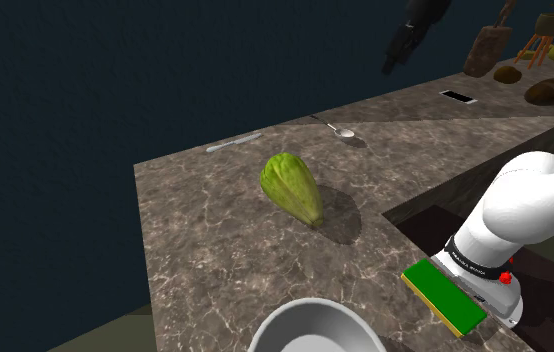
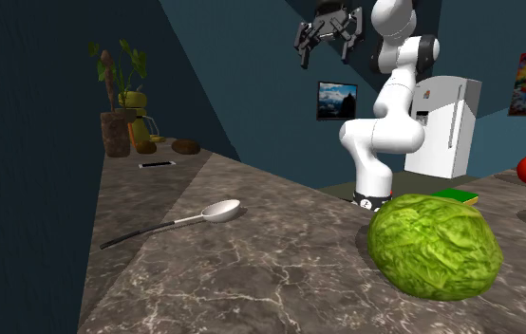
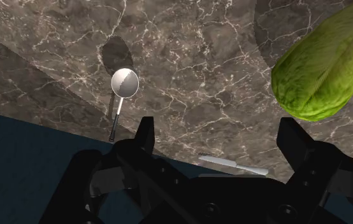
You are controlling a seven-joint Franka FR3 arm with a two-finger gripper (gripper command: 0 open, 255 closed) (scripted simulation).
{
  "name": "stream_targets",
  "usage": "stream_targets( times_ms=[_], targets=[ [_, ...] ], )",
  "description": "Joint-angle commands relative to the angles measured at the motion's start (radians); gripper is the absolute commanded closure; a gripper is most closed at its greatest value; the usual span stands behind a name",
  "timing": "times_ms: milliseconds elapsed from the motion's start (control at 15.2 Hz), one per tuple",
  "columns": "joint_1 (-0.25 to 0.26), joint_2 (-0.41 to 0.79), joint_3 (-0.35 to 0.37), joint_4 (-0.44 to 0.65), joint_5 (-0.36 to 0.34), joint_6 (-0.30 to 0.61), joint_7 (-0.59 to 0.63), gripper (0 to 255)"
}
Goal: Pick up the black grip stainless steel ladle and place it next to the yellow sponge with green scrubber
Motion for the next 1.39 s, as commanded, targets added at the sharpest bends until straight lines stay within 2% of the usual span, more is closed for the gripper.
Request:
stream_targets(
  times_ms=[0,660,1320],
  targets=[
    [0.000,0.000,0.000,0.000,0.000,0.000,0.000,0],
    [-0.031,0.334,-0.072,0.057,0.013,0.190,0.007,0],
    [-0.052,0.703,-0.145,0.213,0.077,0.308,-0.011,0]
  ],
)
